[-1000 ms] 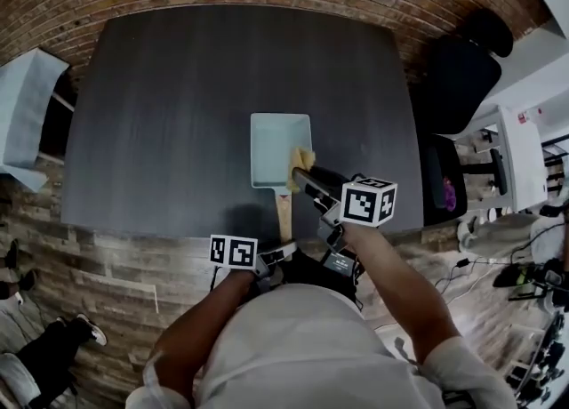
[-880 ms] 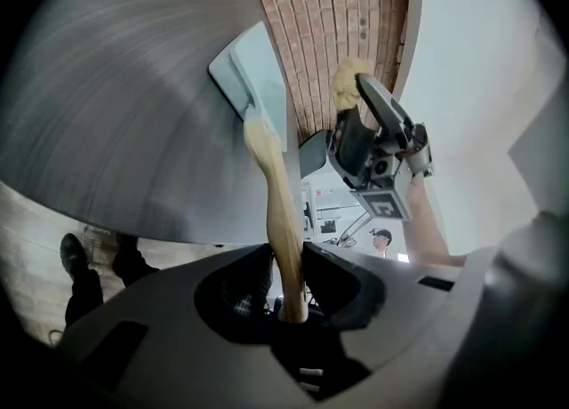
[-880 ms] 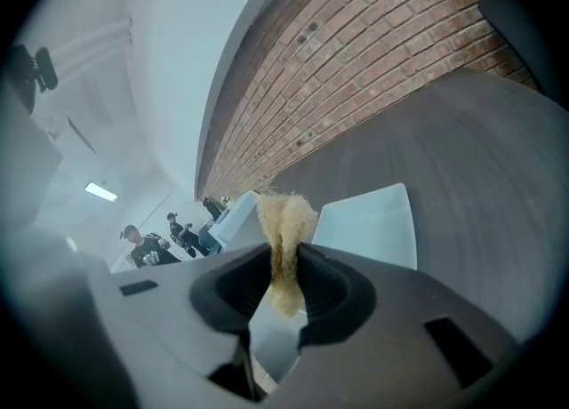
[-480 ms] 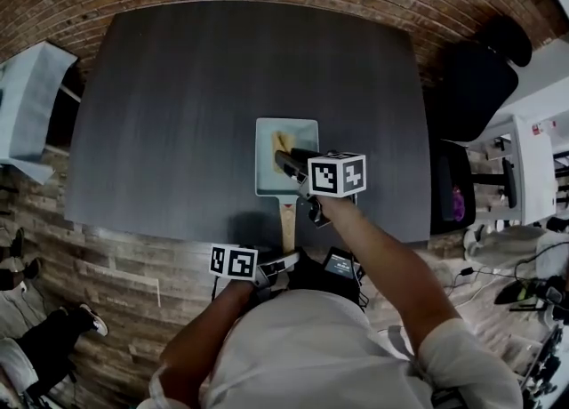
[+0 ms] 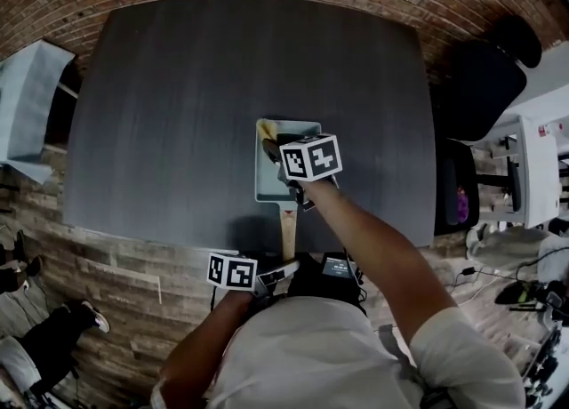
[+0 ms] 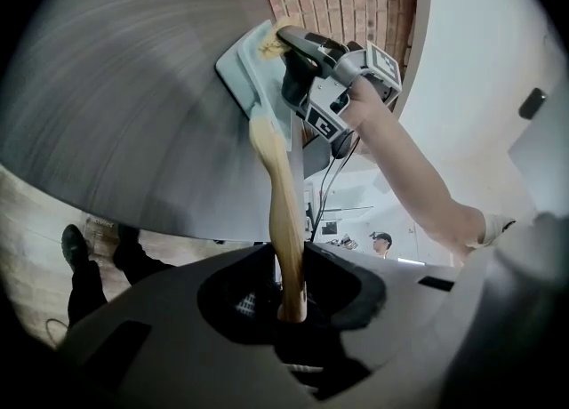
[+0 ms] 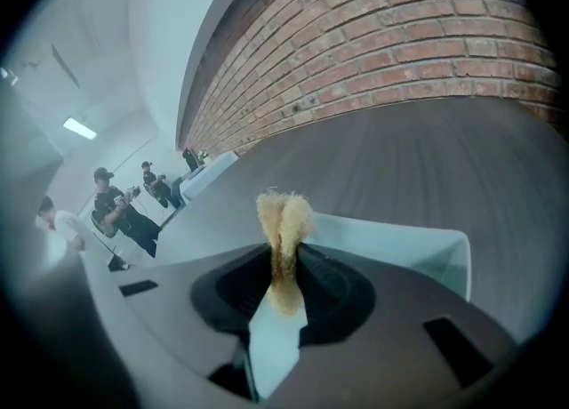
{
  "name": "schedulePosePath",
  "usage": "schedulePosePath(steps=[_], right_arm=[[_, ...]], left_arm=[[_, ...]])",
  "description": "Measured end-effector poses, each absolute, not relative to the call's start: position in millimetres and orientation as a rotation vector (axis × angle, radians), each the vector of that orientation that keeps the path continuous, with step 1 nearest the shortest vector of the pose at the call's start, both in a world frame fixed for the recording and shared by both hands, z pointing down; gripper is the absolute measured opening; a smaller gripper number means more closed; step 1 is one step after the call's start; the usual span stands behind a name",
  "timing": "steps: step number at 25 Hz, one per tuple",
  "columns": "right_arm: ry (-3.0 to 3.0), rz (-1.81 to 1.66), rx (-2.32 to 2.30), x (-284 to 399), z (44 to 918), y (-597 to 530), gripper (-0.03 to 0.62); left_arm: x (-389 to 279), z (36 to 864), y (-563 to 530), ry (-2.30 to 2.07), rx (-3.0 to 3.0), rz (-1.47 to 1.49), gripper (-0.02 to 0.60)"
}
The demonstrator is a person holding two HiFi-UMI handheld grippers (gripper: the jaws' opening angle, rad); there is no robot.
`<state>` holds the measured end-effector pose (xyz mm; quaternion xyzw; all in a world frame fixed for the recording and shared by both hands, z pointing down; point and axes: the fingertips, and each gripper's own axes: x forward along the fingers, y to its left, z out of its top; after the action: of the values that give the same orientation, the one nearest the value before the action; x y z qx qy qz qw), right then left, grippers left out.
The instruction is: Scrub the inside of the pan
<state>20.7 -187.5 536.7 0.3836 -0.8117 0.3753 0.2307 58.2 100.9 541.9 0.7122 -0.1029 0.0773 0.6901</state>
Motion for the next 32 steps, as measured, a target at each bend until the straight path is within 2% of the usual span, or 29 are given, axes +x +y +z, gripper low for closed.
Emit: schedulePosePath(steps=[15, 32], right_arm=[[-2.098, 0.599, 0.984, 33, 555, -208, 0.078], [-1.946, 0.446, 0.974, 88, 554, -208, 0.077]], left_arm=[[46, 542, 96, -0.309, 1.551, 0.108, 0.097], [40, 542, 90, -0.365, 1.537, 0.062, 0.094]])
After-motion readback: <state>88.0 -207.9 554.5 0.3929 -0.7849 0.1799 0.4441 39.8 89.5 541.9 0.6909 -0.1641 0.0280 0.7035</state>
